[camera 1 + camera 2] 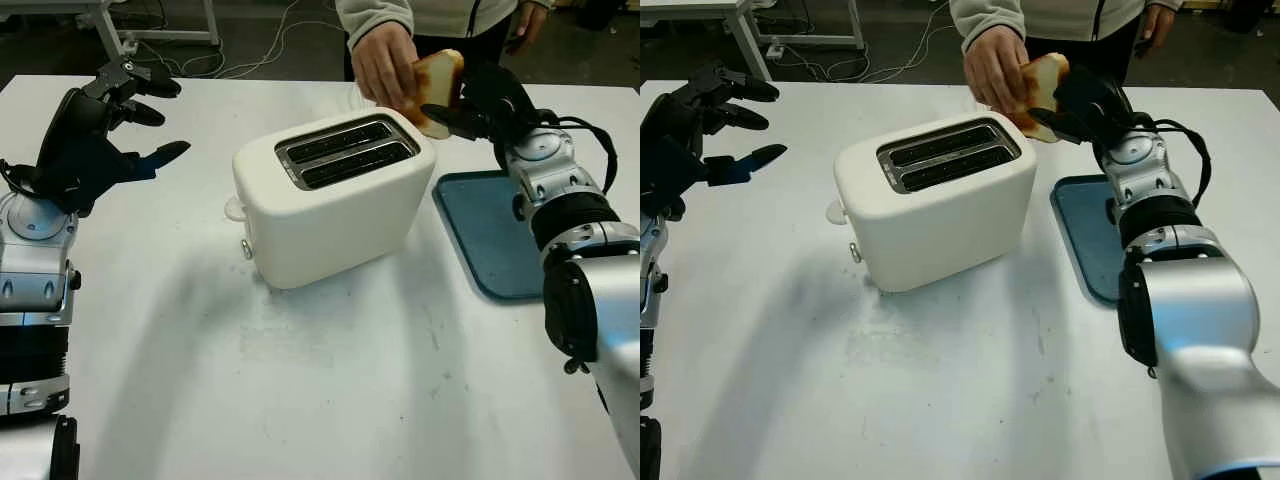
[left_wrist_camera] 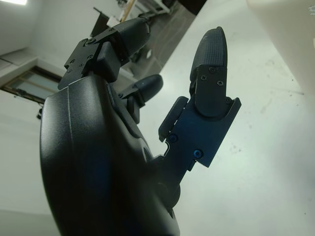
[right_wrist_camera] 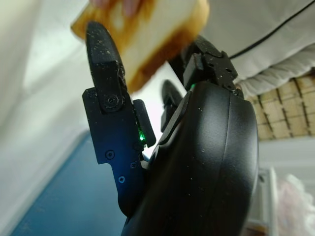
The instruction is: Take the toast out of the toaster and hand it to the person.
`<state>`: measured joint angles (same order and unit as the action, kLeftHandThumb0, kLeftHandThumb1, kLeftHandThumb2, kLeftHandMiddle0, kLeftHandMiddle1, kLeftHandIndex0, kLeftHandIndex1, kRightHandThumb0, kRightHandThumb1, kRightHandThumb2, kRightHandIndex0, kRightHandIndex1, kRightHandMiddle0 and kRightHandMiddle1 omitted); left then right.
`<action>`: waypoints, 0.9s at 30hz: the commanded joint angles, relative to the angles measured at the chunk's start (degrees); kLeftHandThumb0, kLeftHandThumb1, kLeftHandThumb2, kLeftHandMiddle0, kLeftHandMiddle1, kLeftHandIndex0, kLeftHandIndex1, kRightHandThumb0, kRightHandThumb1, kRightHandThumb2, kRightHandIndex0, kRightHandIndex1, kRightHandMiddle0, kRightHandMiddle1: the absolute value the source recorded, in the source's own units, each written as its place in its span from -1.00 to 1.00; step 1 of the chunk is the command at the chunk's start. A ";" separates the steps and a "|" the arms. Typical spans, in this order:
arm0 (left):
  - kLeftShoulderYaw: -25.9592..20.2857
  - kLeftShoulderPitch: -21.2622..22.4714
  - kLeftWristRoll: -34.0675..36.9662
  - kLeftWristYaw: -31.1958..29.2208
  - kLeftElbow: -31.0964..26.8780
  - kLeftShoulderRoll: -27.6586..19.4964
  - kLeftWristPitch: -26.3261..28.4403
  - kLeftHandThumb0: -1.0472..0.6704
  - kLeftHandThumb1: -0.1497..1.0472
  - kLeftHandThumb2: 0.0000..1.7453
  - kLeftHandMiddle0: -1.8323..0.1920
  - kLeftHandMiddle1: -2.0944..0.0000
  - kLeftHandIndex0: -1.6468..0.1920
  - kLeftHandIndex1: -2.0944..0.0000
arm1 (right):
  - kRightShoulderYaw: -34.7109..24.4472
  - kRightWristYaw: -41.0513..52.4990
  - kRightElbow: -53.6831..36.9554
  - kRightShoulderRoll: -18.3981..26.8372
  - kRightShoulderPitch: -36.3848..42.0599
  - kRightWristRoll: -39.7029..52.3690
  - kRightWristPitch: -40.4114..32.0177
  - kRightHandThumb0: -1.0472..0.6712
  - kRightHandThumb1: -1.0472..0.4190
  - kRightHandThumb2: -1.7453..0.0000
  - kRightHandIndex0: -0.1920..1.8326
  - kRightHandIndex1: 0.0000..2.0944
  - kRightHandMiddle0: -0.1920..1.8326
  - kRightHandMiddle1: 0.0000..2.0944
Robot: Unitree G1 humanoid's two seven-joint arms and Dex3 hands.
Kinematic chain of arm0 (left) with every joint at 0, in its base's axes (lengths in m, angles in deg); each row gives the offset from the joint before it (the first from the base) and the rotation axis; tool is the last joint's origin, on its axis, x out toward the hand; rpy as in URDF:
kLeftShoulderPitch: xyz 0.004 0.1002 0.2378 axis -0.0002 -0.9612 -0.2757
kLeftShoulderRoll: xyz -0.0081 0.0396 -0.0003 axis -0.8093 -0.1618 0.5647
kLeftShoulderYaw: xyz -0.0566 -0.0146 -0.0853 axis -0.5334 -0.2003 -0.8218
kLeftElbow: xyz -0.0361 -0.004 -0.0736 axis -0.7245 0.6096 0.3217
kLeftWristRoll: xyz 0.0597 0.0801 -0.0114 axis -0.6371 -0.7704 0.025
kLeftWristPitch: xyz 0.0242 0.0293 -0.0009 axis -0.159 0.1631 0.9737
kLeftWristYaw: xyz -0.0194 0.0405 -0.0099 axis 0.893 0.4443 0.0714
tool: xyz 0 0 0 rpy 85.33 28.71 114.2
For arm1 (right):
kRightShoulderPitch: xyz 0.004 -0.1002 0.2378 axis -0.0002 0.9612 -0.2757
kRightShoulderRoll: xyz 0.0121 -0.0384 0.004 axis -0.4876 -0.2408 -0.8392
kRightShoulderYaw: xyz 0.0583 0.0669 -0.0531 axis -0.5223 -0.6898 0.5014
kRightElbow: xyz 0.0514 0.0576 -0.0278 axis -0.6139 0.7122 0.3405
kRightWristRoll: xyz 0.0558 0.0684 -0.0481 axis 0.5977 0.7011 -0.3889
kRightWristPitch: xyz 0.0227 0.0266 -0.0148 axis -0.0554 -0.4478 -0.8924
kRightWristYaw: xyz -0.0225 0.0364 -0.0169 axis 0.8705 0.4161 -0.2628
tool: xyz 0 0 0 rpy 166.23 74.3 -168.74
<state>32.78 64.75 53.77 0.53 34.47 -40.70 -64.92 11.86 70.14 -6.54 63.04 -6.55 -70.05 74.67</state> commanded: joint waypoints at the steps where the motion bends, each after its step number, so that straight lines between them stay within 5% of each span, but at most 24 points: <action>1: -1.01 -0.99 1.70 0.13 0.18 0.75 -0.13 -0.39 0.25 -0.38 0.67 -0.21 0.58 -0.02 | 2.20 -3.28 -0.76 1.30 1.44 -2.60 -1.03 -0.70 -0.83 0.69 -0.74 -0.97 -0.80 -0.99; 7: -2.74 -3.43 2.75 0.87 -0.62 1.01 -0.04 -0.49 0.49 -0.65 0.69 -0.18 0.62 0.01 | 0.63 -7.77 -5.79 2.70 8.53 -1.01 3.08 -0.44 -0.83 0.32 -0.68 -0.97 -0.70 -0.97; 12: -3.78 -6.59 3.27 2.94 -5.18 3.34 3.04 -0.50 0.63 -0.79 0.72 -0.10 0.64 0.09 | -4.41 -8.58 -31.34 0.98 29.02 5.18 10.13 -0.46 -0.83 0.25 -0.60 -0.95 -0.65 -0.97; 18: -3.65 -11.89 3.55 4.92 -12.50 7.43 5.12 -0.59 0.74 -0.89 0.81 -0.04 0.74 0.15 | -5.83 -8.26 -65.73 -7.71 55.85 12.50 6.86 -0.46 -0.83 0.19 -0.64 -0.98 -0.65 -0.99; 27: -0.95 -24.53 5.35 8.27 -19.95 18.08 -0.96 -0.62 0.79 -0.74 0.81 0.03 0.79 0.19 | 1.68 -13.45 -86.74 -22.30 75.71 8.70 -0.42 -0.44 -0.83 0.12 -0.67 -1.00 -0.67 -0.99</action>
<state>31.06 42.26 58.14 8.44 15.93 -23.86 -64.59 13.34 57.84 -91.40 41.80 68.47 -60.96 76.01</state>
